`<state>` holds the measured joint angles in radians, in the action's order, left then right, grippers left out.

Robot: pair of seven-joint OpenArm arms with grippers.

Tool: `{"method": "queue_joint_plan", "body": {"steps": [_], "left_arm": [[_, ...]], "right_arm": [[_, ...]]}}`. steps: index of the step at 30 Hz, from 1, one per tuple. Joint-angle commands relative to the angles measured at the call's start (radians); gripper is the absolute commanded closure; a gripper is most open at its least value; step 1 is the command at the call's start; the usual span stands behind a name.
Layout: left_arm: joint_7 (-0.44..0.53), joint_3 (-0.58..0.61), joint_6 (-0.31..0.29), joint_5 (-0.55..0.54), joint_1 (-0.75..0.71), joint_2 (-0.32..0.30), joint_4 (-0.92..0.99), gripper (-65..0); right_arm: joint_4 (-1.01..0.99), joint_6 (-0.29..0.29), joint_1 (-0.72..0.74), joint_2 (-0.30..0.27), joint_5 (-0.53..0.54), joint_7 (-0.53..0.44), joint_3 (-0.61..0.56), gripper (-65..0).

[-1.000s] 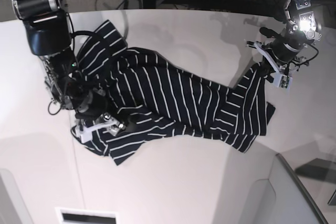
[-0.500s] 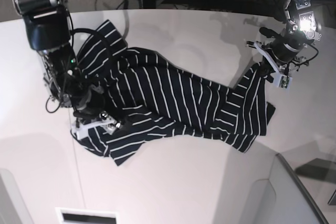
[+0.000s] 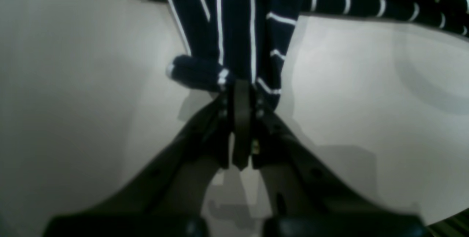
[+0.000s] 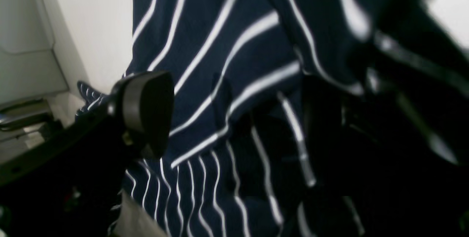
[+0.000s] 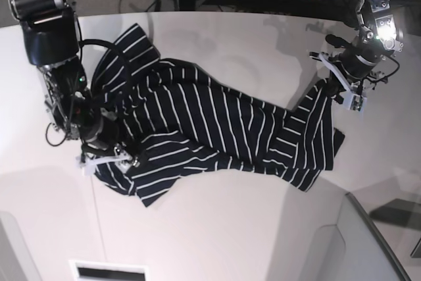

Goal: Layout the t-shirt on the table in an organized manner, then fold the t-shirt properly
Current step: 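Grasp the shirt hem with the right gripper and drag it outward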

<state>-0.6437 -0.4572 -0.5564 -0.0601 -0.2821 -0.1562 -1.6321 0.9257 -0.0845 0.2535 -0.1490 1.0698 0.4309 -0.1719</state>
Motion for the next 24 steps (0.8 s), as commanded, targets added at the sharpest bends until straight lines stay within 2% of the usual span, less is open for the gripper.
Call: {"method": "queue_joint_plan", "body": {"steps": [1,9,12,18,24], "left_arm": [[0.014,-0.004,0.002,-0.013,0.005,-0.010,-0.015,0.0],[0.015,-0.004,0.002,-0.011,0.004,-0.010,-0.015,0.0],[0.014,-0.004,0.002,-0.010,0.005,-0.010,-0.017,0.0],[0.014,-0.004,0.002,-0.013,0.004,-0.010,-0.017,0.0],[0.014,-0.001,0.002,-0.016,0.002,-0.010,-0.018,0.0]], "right_arm": [[-0.010,0.010,0.031,-0.016,0.000,-0.014,0.005,-50.4],[-0.063,0.021,0.083,-0.016,0.000,-0.017,0.001,-50.4],[-0.063,0.065,0.089,-0.013,0.000,-0.014,0.001,-50.4],[-0.064,0.104,0.089,-0.005,0.000,-0.016,0.001,-50.4],[-0.132,0.114,0.119,0.019,-0.040,-0.019,0.001,-50.4]]}}
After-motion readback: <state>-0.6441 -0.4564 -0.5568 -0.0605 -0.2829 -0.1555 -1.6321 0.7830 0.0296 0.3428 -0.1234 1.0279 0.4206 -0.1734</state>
